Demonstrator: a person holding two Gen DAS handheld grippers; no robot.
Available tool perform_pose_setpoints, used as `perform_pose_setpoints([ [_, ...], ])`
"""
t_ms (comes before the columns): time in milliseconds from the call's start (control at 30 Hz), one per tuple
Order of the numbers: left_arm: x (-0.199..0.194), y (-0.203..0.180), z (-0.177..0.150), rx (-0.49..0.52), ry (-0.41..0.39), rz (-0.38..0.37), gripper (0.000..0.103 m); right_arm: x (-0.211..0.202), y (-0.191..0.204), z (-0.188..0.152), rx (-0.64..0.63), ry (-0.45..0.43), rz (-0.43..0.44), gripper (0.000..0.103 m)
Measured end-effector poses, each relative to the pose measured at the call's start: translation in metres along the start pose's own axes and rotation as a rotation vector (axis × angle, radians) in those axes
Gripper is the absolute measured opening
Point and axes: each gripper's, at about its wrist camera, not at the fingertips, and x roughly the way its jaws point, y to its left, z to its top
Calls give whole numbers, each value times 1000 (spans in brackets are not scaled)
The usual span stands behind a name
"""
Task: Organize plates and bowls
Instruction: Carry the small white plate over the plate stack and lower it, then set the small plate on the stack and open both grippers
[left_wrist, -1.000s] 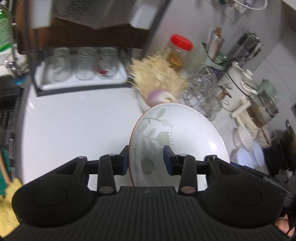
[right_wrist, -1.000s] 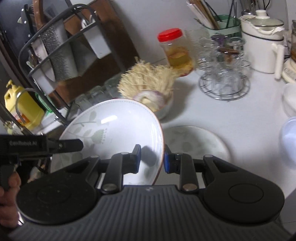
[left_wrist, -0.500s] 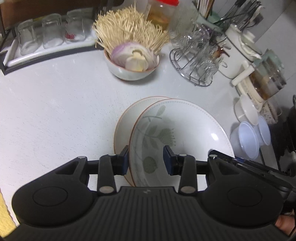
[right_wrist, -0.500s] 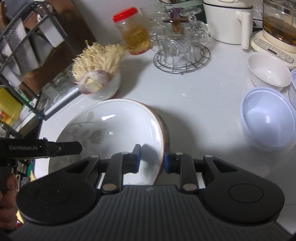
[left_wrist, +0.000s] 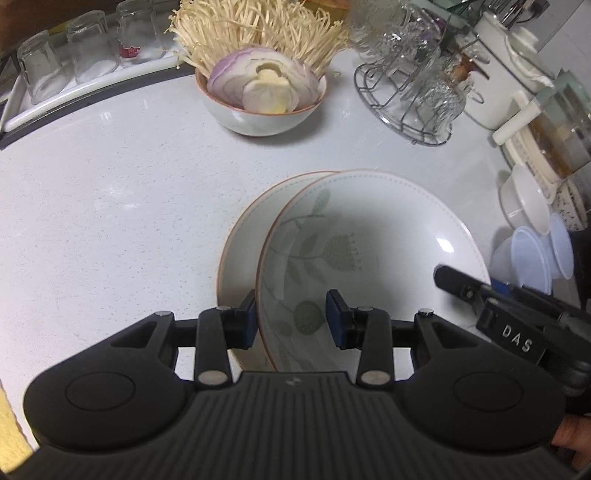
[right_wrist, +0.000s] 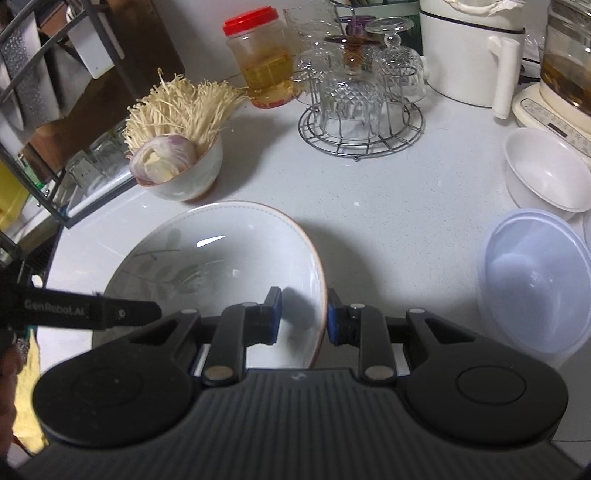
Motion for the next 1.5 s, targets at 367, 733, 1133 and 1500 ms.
perform_pose_setpoints([
  [367, 4, 7, 11, -61, 25, 13, 43, 16, -1, 7, -15, -11, 40, 28],
  [733, -5, 30, 20, -205, 49, -70, 44, 27, -6, 3, 23, 8, 79, 27],
  [1133, -15, 44, 3, -300, 74, -132, 44, 26, -6, 3, 5, 6, 87, 28],
  [1500, -49, 47, -12, -293, -26, -89, 44, 23, -7, 3, -4, 23, 94, 27],
])
